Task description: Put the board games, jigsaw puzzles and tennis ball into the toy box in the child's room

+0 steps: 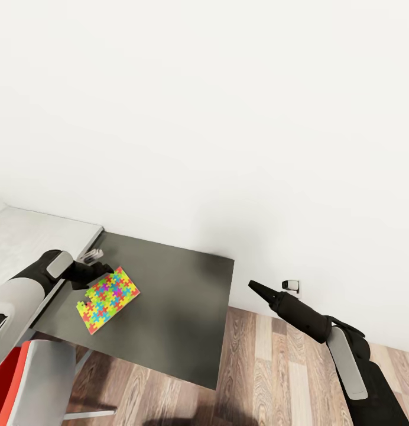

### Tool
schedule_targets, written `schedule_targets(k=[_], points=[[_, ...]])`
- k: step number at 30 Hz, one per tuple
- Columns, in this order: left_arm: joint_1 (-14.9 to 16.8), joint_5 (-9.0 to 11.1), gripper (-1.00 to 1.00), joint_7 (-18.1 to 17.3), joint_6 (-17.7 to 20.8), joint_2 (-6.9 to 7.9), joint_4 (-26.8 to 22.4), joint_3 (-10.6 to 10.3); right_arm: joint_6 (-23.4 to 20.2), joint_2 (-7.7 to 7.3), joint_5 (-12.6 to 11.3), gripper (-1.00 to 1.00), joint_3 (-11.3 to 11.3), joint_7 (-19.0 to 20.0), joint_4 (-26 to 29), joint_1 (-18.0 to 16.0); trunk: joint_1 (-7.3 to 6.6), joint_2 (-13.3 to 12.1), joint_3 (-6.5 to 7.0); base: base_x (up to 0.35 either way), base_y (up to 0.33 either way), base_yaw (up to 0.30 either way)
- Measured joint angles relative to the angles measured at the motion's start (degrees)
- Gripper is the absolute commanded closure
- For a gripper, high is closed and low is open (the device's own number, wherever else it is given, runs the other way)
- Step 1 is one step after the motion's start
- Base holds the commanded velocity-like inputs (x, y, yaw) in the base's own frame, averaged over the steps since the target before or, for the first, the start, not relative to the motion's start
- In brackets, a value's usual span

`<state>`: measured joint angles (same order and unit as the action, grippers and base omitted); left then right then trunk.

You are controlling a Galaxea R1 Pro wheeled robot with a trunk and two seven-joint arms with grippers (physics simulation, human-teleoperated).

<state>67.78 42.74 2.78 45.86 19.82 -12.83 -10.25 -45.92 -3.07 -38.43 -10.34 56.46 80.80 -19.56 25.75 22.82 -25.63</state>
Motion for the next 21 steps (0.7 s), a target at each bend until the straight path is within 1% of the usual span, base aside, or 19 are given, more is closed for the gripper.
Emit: schedule_targets(k=[8,13,21], points=[[-0.01,-0.09,-1.0,0.01,-0.05,-0.04,0.05,-0.04,0.0,0.0,0.0,-1.0,0.0,0.0,0.0,0.0,0.0,0.01,0.0,0.0,-0.051,0.0],[-0.01,-0.19,-1.0,0.03,-0.08,-0.17,0.06,-0.02,0.0,0.0,0.0,-1.0,0.0,0.0,0.03,0.0,-0.01,0.01,0.01,0.0,-0.148,0.0],[0.02,-0.19,-1.0,0.03,-0.09,-0.25,0.06,0.0,0.0,0.0,0.0,-1.0,0.0,0.0,0.02,0.0,-0.01,0.01,0.01,0.0,-0.032,0.0]])
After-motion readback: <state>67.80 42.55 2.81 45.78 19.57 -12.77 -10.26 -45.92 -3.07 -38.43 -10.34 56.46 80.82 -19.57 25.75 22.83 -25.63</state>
